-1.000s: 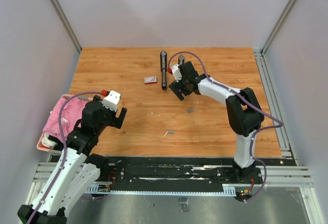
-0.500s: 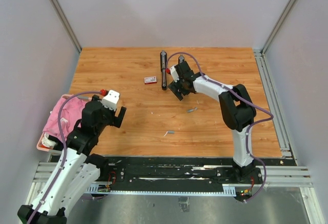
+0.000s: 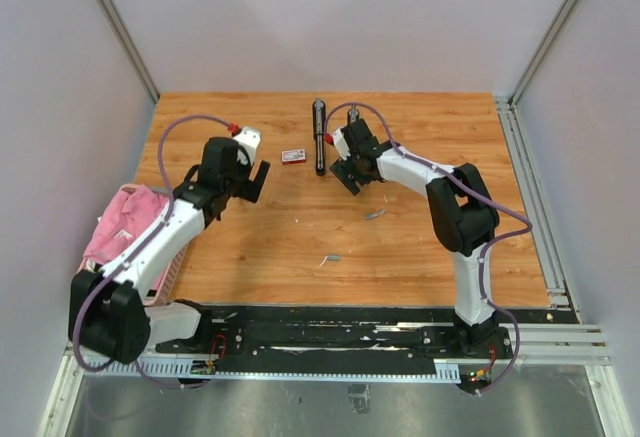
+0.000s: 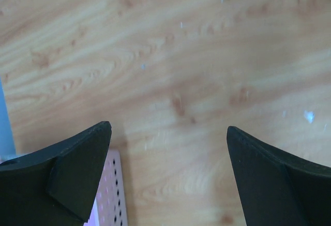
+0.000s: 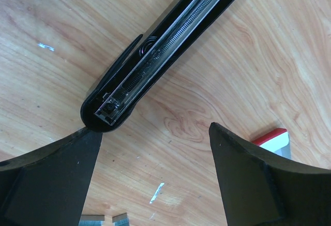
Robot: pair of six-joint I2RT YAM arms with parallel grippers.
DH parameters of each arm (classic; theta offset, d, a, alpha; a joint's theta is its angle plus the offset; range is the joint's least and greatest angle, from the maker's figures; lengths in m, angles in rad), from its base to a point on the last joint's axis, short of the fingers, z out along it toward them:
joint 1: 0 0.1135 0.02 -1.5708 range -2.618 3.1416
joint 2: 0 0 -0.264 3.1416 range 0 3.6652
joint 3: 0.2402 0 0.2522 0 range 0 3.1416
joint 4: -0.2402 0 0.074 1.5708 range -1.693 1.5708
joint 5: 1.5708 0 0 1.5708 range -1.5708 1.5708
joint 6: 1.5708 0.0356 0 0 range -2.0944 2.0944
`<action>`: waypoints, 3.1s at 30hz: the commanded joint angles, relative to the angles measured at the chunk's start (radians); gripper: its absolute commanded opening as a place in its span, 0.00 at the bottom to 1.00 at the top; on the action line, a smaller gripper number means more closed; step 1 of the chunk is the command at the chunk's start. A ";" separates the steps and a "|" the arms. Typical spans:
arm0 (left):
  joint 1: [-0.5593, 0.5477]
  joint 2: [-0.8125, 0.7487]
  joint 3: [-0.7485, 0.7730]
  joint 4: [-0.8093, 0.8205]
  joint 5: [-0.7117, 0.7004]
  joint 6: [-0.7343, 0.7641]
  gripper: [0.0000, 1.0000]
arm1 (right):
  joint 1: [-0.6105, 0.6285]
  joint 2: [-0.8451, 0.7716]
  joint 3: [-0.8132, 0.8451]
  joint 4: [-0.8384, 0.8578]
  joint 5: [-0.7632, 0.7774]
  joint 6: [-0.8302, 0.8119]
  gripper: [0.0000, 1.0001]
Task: Unload the staples from the stapler
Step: Pick up the stapler from the center of the board.
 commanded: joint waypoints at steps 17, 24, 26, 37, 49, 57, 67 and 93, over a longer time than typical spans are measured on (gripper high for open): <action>-0.094 0.920 0.956 -0.128 -0.110 -0.331 0.98 | -0.099 -0.088 0.019 -0.007 -0.008 -0.019 0.85; -0.144 1.173 1.298 -0.252 -0.223 -0.391 0.99 | -0.160 -0.359 -0.084 -0.036 -0.090 -0.041 0.85; -0.153 1.220 1.354 -0.255 -0.215 -0.404 0.96 | -0.182 -0.421 -0.124 -0.040 -0.107 -0.035 0.85; -0.204 1.378 1.521 -0.212 -0.240 -0.460 0.91 | -0.249 -0.598 -0.292 -0.034 -0.154 -0.010 0.86; -0.210 1.499 1.613 -0.173 -0.266 -0.466 0.81 | -0.304 -0.658 -0.342 0.009 -0.203 0.011 0.86; -0.212 1.517 1.646 -0.155 -0.239 -0.479 0.62 | -0.324 -0.672 -0.370 0.042 -0.236 0.023 0.86; -0.212 1.519 1.649 -0.165 -0.251 -0.494 0.28 | -0.330 -0.687 -0.373 0.046 -0.254 0.031 0.86; -0.212 1.315 1.418 -0.254 -0.090 -0.595 0.00 | -0.354 -0.720 -0.380 0.049 -0.287 0.046 0.86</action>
